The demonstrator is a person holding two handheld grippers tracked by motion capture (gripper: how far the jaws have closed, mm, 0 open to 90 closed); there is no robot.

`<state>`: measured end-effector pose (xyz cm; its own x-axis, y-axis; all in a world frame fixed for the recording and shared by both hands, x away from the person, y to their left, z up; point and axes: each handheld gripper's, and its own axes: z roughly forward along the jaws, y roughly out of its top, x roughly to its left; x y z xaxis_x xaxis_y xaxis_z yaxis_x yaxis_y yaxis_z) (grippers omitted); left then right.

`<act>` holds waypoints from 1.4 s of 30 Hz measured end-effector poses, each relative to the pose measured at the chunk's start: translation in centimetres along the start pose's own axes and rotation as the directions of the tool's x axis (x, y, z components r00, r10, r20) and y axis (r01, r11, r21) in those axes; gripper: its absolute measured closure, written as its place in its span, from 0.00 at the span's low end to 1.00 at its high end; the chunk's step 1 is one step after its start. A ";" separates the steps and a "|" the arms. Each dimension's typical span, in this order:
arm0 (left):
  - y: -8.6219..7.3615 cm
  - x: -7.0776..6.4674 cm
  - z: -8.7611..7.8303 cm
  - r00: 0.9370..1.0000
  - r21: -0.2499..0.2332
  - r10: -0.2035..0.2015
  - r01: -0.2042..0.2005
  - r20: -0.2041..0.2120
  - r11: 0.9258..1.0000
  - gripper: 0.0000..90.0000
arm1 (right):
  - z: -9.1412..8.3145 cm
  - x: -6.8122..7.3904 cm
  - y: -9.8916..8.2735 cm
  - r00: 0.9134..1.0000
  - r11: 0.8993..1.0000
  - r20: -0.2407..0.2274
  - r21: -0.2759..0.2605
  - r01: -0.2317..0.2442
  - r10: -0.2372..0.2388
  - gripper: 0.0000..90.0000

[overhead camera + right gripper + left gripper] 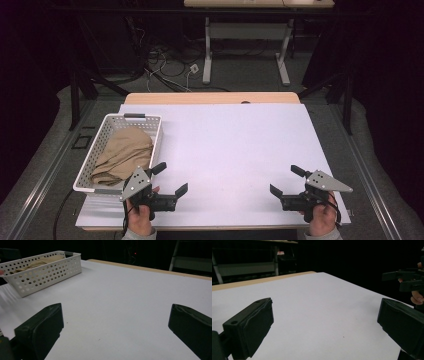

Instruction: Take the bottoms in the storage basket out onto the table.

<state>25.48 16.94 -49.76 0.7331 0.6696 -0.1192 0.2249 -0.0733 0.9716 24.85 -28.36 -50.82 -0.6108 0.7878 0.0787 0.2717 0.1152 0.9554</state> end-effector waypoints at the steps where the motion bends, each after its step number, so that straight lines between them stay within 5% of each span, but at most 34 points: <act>1: 0.1 0.1 0.0 1.000 -0.006 -0.003 0.003 0.000 1.000 0.01 | -0.1 -0.1 0.0 1.000 1.000 -0.004 0.000 0.004 -0.004 0.00; 5: 0.5 0.2 -0.2 1.000 0.012 -0.012 0.012 0.018 1.000 0.00 | -0.2 -0.3 0.0 1.000 1.000 -0.007 -0.007 -0.010 0.009 0.00; 11: 1.1 0.5 -0.7 0.999 0.041 -0.010 0.011 -0.031 0.999 0.00 | -0.3 -0.7 0.2 1.000 1.000 -0.023 -0.004 -0.017 0.017 0.00; 17: 2.5 1.2 -0.9 0.988 0.082 -0.034 0.046 -0.149 0.996 0.00 | 0.3 -0.6 0.1 0.999 0.998 -0.017 0.064 -0.028 0.029 0.00; 24: 5.1 2.6 -2.7 0.988 0.048 -0.055 0.062 -0.142 0.997 0.00 | 0.1 -0.5 0.0 1.000 0.999 0.003 0.046 -0.022 0.022 0.00; 31: 7.3 4.5 -3.8 0.981 0.066 -0.022 0.035 -0.193 0.997 0.01 | 0.4 -0.4 -0.1 1.000 0.998 -0.002 0.064 -0.030 0.030 0.00; 35: 7.7 5.8 -4.1 0.970 0.058 -0.031 0.046 -0.240 0.997 0.10 | 0.7 -0.4 -0.1 0.999 0.998 -0.014 0.064 -0.028 0.029 0.00; 38: 7.8 6.7 -4.1 0.963 0.074 -0.054 0.076 -0.264 0.994 0.05 | 0.7 -0.5 -0.1 0.999 0.997 -0.014 0.067 -0.043 0.044 0.00; 39: 7.9 7.1 -3.9 0.956 0.097 -0.050 0.081 -0.289 0.992 0.04 | 0.8 -0.5 -0.1 0.999 0.997 -0.011 0.064 -0.041 0.042 0.00; 42: 7.9 7.6 -3.6 0.952 0.127 -0.041 0.083 -0.305 0.988 0.01 | 0.7 -0.5 -0.1 0.999 0.997 -0.010 0.062 -0.042 0.043 0.00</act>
<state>30.47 24.11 -42.25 0.4927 0.8654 -0.0909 0.3645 -0.1104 0.9246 25.67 -28.32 -51.21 -0.6063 0.7858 0.1226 0.3430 0.1194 0.9317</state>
